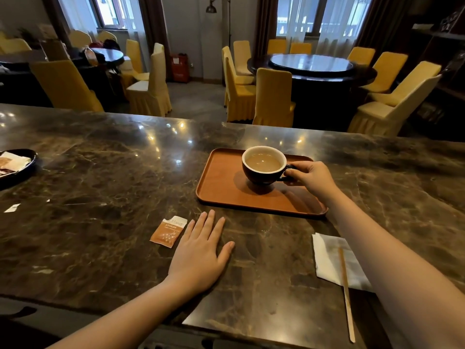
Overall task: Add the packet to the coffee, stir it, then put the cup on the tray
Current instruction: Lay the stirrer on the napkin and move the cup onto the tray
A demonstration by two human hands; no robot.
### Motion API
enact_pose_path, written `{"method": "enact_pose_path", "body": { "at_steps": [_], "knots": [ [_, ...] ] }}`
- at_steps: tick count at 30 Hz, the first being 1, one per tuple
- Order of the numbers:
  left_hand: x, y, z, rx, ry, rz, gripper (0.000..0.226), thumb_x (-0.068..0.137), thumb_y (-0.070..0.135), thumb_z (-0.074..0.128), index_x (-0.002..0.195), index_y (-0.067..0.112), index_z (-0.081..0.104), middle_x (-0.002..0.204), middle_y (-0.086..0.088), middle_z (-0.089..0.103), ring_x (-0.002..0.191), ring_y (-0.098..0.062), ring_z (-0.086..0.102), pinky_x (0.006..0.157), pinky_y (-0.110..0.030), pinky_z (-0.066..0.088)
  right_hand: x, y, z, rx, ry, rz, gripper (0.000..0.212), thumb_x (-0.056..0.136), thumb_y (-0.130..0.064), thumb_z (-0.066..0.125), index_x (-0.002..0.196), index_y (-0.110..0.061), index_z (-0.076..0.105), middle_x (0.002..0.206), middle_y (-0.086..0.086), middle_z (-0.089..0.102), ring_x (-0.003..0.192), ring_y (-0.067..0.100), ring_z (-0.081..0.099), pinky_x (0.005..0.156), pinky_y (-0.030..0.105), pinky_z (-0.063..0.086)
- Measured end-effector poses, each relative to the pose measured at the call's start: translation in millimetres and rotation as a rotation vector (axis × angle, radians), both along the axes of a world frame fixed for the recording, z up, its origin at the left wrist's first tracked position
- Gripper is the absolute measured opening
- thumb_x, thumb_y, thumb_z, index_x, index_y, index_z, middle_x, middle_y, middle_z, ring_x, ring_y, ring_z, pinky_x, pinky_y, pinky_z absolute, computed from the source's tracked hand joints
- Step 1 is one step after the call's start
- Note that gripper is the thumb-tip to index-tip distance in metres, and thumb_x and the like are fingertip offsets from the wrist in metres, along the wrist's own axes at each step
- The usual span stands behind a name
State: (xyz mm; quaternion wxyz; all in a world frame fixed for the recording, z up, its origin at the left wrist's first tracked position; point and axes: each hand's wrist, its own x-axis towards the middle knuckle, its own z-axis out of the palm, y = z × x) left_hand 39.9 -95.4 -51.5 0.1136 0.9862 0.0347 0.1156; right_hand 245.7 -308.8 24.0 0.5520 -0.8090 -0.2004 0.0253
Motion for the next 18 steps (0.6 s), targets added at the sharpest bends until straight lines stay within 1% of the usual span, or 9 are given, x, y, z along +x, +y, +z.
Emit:
{"method": "enact_pose_path", "body": {
  "at_steps": [3,6,9,12,15,18],
  "knots": [
    [0,-2,2,0.005,-0.014,0.003,0.066,0.086,0.062,0.009,0.143,0.028,0.01,0.146,0.008,-0.006,0.136,-0.006,-0.011,0.109,-0.027,-0.011,5,2,-4,0.005,0.018,0.002,0.024,0.085,-0.006,0.058,0.108,-0.008,0.064,0.091,0.002,0.068,0.082,0.011,0.066,0.058,0.013,0.054],
    [-1,-2,4,0.003,-0.006,0.002,0.065,0.087,0.062,0.01,0.142,0.028,0.007,0.147,0.008,-0.007,0.136,-0.006,-0.012,0.109,-0.027,-0.011,6,3,-8,0.037,0.042,0.011,0.022,0.086,-0.006,0.057,0.105,-0.013,0.065,0.087,-0.004,0.068,0.083,0.009,0.065,0.057,0.012,0.052],
    [-2,-2,5,0.003,0.005,0.002,0.065,0.087,0.062,0.011,0.142,0.029,0.006,0.146,0.008,-0.009,0.135,-0.006,-0.014,0.109,-0.027,-0.013,5,4,-9,0.068,0.036,0.024,0.022,0.086,-0.005,0.056,0.102,-0.017,0.065,0.086,-0.007,0.067,0.075,0.004,0.067,0.055,0.01,0.05],
    [-2,-3,6,0.008,0.007,0.004,0.065,0.087,0.062,0.01,0.142,0.029,0.005,0.146,0.008,-0.01,0.136,-0.006,-0.013,0.109,-0.027,-0.012,6,4,-9,0.083,0.026,0.044,0.023,0.086,-0.004,0.056,0.101,-0.019,0.064,0.085,-0.007,0.067,0.074,-0.004,0.066,0.054,0.008,0.049],
    [-2,-3,7,0.0,0.013,0.003,0.065,0.087,0.062,0.011,0.142,0.029,0.004,0.146,0.008,-0.01,0.136,-0.006,-0.013,0.109,-0.027,-0.012,11,3,-8,0.006,-0.005,0.046,0.023,0.086,-0.007,0.057,0.106,-0.016,0.064,0.086,-0.005,0.067,0.074,0.005,0.068,0.054,0.01,0.051],
    [-2,-3,7,-0.003,0.015,0.004,0.064,0.087,0.062,0.011,0.142,0.03,0.004,0.146,0.009,-0.01,0.136,-0.006,-0.013,0.109,-0.027,-0.012,16,2,-8,-0.074,-0.059,0.063,0.025,0.085,-0.008,0.058,0.11,-0.01,0.063,0.086,-0.001,0.067,0.076,0.009,0.066,0.056,0.011,0.052]
  ]
}}
